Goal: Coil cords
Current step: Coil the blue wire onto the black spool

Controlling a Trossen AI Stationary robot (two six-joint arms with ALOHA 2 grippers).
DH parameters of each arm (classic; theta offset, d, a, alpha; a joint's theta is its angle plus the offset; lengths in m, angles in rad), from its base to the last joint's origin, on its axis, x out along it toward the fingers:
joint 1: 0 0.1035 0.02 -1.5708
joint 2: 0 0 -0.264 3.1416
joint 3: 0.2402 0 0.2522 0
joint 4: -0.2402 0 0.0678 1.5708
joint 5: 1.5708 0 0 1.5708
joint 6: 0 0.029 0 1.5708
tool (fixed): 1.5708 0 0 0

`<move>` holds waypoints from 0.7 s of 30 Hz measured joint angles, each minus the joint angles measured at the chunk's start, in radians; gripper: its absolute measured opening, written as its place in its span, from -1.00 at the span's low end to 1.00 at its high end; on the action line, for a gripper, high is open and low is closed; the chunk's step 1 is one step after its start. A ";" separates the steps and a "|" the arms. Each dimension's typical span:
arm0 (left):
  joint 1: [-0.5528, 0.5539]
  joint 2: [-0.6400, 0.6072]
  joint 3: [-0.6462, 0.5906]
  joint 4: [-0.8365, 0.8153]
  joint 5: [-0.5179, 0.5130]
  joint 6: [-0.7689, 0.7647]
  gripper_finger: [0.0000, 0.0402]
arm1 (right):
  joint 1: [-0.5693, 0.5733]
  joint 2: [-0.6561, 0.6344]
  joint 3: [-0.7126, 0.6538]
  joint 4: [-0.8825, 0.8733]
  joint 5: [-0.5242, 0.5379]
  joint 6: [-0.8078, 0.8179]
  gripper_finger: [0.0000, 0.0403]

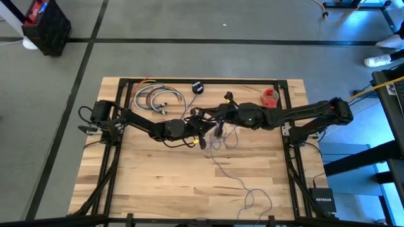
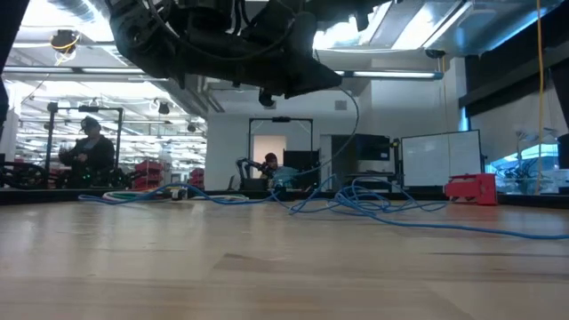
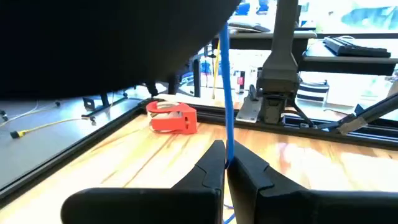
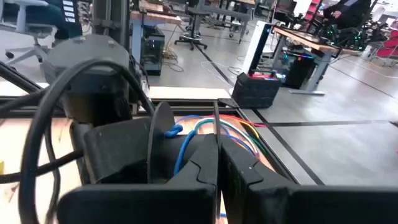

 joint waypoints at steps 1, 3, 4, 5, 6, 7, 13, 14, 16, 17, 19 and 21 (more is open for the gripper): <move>-0.001 0.000 0.000 -0.004 0.000 0.000 -0.98 | 0.000 -0.009 0.000 -0.009 -0.004 0.000 -0.97; -0.001 -0.002 0.001 -0.021 0.000 0.000 -0.98 | 0.001 -0.028 0.000 -0.035 -0.007 -0.001 -0.97; -0.001 -0.002 0.001 -0.035 -0.001 0.000 -0.98 | 0.002 -0.038 0.000 -0.056 -0.008 0.000 -0.97; 0.000 -0.002 0.001 -0.050 -0.003 0.000 -0.98 | 0.007 -0.050 -0.001 -0.082 -0.007 0.000 -0.97; 0.001 -0.002 0.001 -0.070 -0.003 0.002 -0.98 | 0.014 -0.062 -0.001 -0.113 -0.005 -0.002 -0.97; 0.001 -0.002 0.001 -0.083 -0.003 0.008 -0.98 | 0.020 -0.074 -0.002 -0.139 0.001 -0.003 -0.97; 0.001 -0.003 0.003 -0.093 0.001 0.029 -0.98 | 0.082 -0.145 -0.003 -0.252 0.055 -0.004 -0.97; 0.002 -0.003 0.003 -0.092 0.001 0.030 -0.97 | 0.091 -0.155 -0.003 -0.267 0.068 -0.005 -0.97; 0.002 -0.003 0.003 -0.088 0.004 0.037 -0.97 | 0.108 -0.169 -0.003 -0.282 0.090 -0.005 -0.97; 0.002 -0.003 0.003 -0.084 0.005 0.040 -0.97 | 0.115 -0.175 -0.003 -0.282 0.093 -0.005 -0.97; 0.002 -0.004 0.003 -0.080 0.005 0.042 -0.97 | 0.125 -0.182 -0.003 -0.274 0.098 -0.006 -0.97; 0.002 -0.004 0.003 -0.080 0.005 0.043 -0.97 | 0.126 -0.182 -0.003 -0.260 0.107 -0.012 -0.97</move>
